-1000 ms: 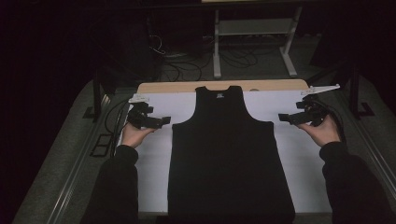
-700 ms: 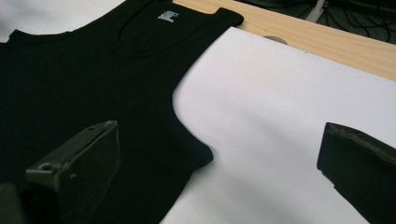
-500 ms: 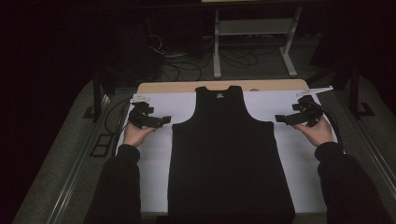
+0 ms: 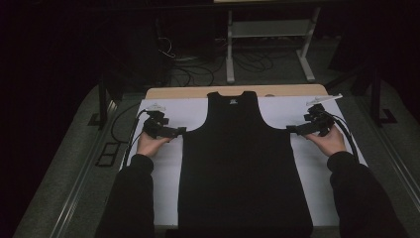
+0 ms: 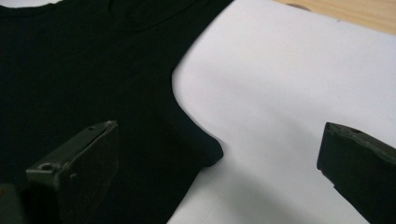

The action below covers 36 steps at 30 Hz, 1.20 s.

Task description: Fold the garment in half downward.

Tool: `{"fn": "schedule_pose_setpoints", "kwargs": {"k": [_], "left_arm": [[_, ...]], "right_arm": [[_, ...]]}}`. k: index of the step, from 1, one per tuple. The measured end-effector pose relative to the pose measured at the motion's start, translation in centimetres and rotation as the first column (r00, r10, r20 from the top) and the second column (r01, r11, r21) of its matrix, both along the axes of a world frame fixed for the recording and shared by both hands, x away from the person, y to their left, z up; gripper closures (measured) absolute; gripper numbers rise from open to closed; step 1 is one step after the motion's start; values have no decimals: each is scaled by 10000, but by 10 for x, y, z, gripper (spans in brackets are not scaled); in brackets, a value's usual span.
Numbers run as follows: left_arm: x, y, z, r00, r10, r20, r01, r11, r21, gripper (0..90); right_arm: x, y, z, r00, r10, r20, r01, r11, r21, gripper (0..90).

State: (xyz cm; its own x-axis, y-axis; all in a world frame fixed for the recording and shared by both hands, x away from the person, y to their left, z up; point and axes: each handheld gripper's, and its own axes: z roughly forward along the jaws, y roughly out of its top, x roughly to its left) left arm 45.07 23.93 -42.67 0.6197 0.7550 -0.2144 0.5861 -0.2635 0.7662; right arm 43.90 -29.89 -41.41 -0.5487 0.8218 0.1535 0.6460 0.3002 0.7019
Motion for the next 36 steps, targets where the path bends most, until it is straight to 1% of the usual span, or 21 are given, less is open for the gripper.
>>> {"fn": "schedule_pose_setpoints", "kwargs": {"k": [2,4,6,10,13,15,17,19,21,23,24,25,26,28,30,32,33,36], "left_arm": [[1,-2,-3,10000,-41,-75,41,10000,-12,0],[1,-5,-5,9999,-34,-141,34,10000,-34,0],[2,-7,-7,9998,-102,-150,102,9999,-5,0],[3,-9,-11,9995,-112,-302,113,9999,28,0],[3,-10,-13,9991,-76,-420,76,10000,-1,0],[3,-11,-14,9990,-85,-435,89,9999,80,0],[3,-11,-15,9988,-64,-486,70,9999,124,0],[4,-11,-15,9980,-7,-632,17,9999,152,0],[4,-10,-14,9978,200,-638,-183,9994,279,0],[4,-9,-14,9962,242,-839,-225,9995,214,0],[4,-8,-14,9961,208,-861,-188,9995,236,3],[4,-9,-15,9959,239,-875,-222,9996,197,18],[4,-9,-15,9957,181,-904,-169,9998,146,57],[4,-10,-16,9957,97,-919,-84,9999,146,68],[4,-12,-16,9960,26,-894,-15,9999,120,140],[3,-13,-16,9958,-29,-910,39,9999,116,163],[4,-14,-16,9960,-57,-890,72,9998,164,193],[3,-17,-18,9953,-42,-968,68,9996,263,237]], "right_arm": [[1,0,-2,10000,18,-80,-18,10000,31,0],[3,0,-5,9998,22,-219,-23,10000,-39,0],[4,0,-8,9993,2,-376,-1,10000,24,0],[5,0,-11,9987,44,-513,-43,10000,21,6],[6,-1,-15,9978,80,-660,-72,9999,130,47],[6,-1,-18,9976,104,-686,-89,9997,213,85],[6,0,-21,9974,81,-721,-67,9998,197,120],[6,1,-25,9969,105,-780,-98,9999,103,131],[6,2,-27,9964,115,-845,-108,9999,84,137],[5,2,-29,9962,143,-860,-139,9999,61,139],[5,2,-30,9960,156,-877,-152,9999,58,142],[5,3,-30,9961,175,-864,-171,9998,60,150],[5,2,-30,9964,186,-833,-170,9997,189,173],[5,3,-30,9966,176,-807,-156,9996,250,183],[5,3,-29,9968,196,-769,-173,9994,315,198],[5,3,-29,9970,180,-759,-155,9993,336,216],[5,3,-29,9969,180,-766,-153,9993,351,220],[4,4,-30,9963,147,-843,-121,9994,309,253]]}}
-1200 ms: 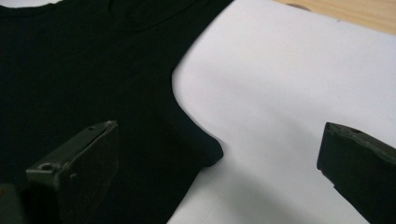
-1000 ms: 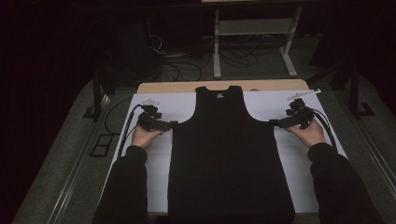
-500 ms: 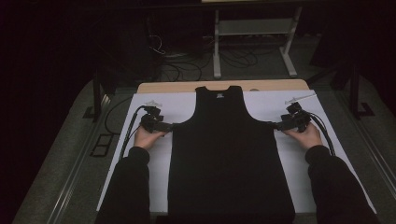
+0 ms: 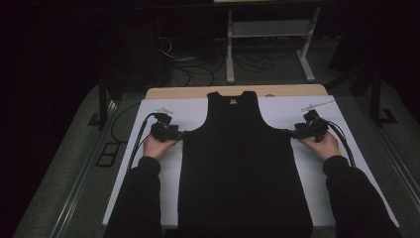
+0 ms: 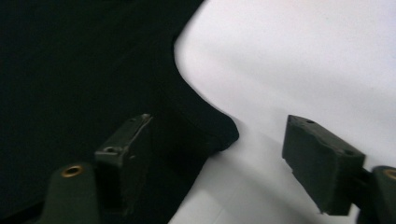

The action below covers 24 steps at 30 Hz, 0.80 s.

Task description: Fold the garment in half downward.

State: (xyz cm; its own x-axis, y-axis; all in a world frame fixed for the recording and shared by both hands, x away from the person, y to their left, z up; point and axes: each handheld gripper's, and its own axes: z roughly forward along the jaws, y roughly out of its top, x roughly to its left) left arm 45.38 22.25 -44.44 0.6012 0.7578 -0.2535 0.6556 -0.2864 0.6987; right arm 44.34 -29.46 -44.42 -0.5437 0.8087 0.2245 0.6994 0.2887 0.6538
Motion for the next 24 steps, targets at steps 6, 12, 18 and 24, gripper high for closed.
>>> {"fn": "schedule_pose_setpoints", "kwargs": {"k": [6,12,18,24], "left_arm": [[0,-3,-2,9999,-102,-15,103,9999,110,321],[0,-5,-3,9999,-100,-41,100,9997,216,337],[-2,-8,-3,9998,-190,27,189,9995,257,408],[-3,-13,-3,9991,-177,383,150,9975,685,594]], "right_arm": [[1,3,-2,9999,-155,21,155,9999,-71,293],[1,4,-3,9993,-379,-3,378,9989,-260,339],[1,7,-4,9993,-367,0,366,9990,-273,416],[1,11,-4,9996,-288,55,289,9994,-179,542]]}}
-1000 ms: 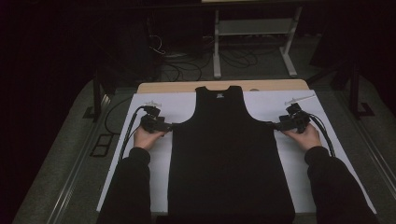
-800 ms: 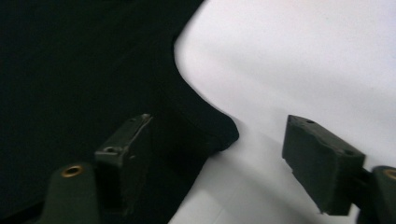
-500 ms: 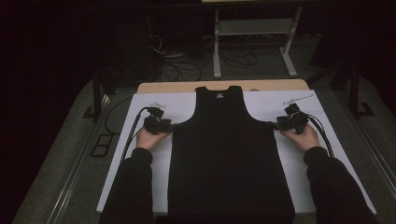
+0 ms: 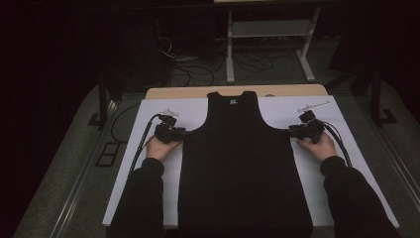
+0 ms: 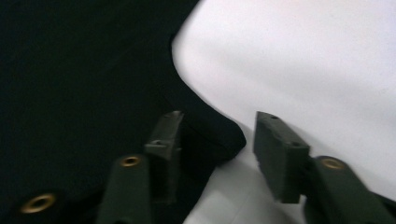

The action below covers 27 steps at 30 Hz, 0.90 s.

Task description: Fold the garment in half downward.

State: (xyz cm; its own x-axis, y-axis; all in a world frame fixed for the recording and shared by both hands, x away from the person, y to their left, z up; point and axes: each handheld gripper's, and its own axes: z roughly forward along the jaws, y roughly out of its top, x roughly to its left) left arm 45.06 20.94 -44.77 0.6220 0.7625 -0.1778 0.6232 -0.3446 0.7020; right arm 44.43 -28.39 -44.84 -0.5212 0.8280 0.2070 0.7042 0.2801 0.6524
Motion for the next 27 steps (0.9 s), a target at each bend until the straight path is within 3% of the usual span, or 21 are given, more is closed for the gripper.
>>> {"fn": "schedule_pose_setpoints", "kwargs": {"k": [3,8,16,20,22,27], "left_arm": [[0,-2,-1,9997,146,215,-153,9993,343,693],[-1,-3,-1,9998,44,210,-50,9996,288,808],[-5,-4,6,9995,56,306,-72,9987,500,856],[-8,0,15,9993,149,356,-151,9999,57,855],[-10,2,19,9992,216,344,-202,9991,-383,855],[-13,1,23,9994,166,316,-142,9971,-746,855]], "right_arm": [[0,2,-1,10000,54,2,-54,10000,-38,624],[0,4,-1,9998,186,-67,-187,9998,-24,784],[-1,2,2,9998,159,-152,-153,9993,345,826],[-4,0,4,9998,72,-209,-59,9979,637,828],[-6,-3,6,9998,28,-173,-13,9963,857,828],[-11,-5,10,10000,17,-70,-10,9947,1025,829]]}}
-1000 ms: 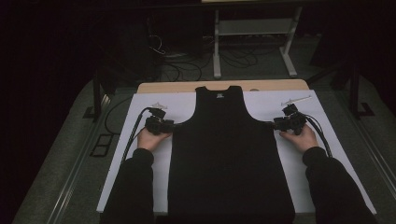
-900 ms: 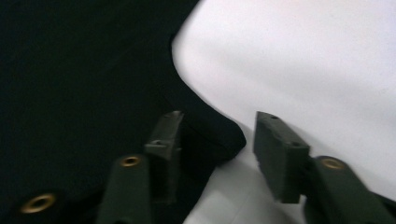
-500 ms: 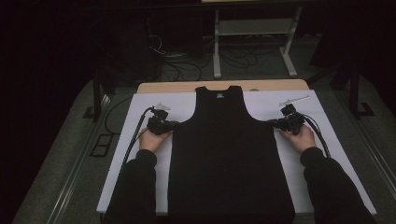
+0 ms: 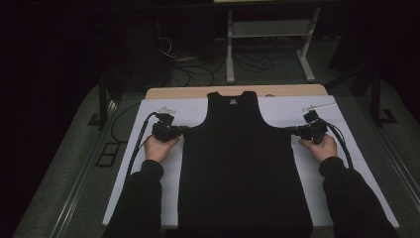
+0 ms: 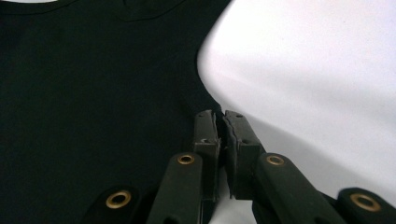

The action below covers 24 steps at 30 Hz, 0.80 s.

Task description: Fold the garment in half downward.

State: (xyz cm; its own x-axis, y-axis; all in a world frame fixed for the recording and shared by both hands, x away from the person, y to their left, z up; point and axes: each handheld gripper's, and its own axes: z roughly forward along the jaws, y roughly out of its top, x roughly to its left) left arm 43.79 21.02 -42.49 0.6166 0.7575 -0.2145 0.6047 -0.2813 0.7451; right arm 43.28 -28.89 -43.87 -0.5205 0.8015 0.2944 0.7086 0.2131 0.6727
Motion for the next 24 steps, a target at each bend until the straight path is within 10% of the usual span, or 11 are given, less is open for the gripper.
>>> {"fn": "schedule_pose_setpoints", "kwargs": {"k": [24], "left_arm": [[-18,12,2,9996,288,-82,-296,9932,-1129,855]], "right_arm": [[-24,-5,13,9998,-83,156,72,9973,733,832]]}}
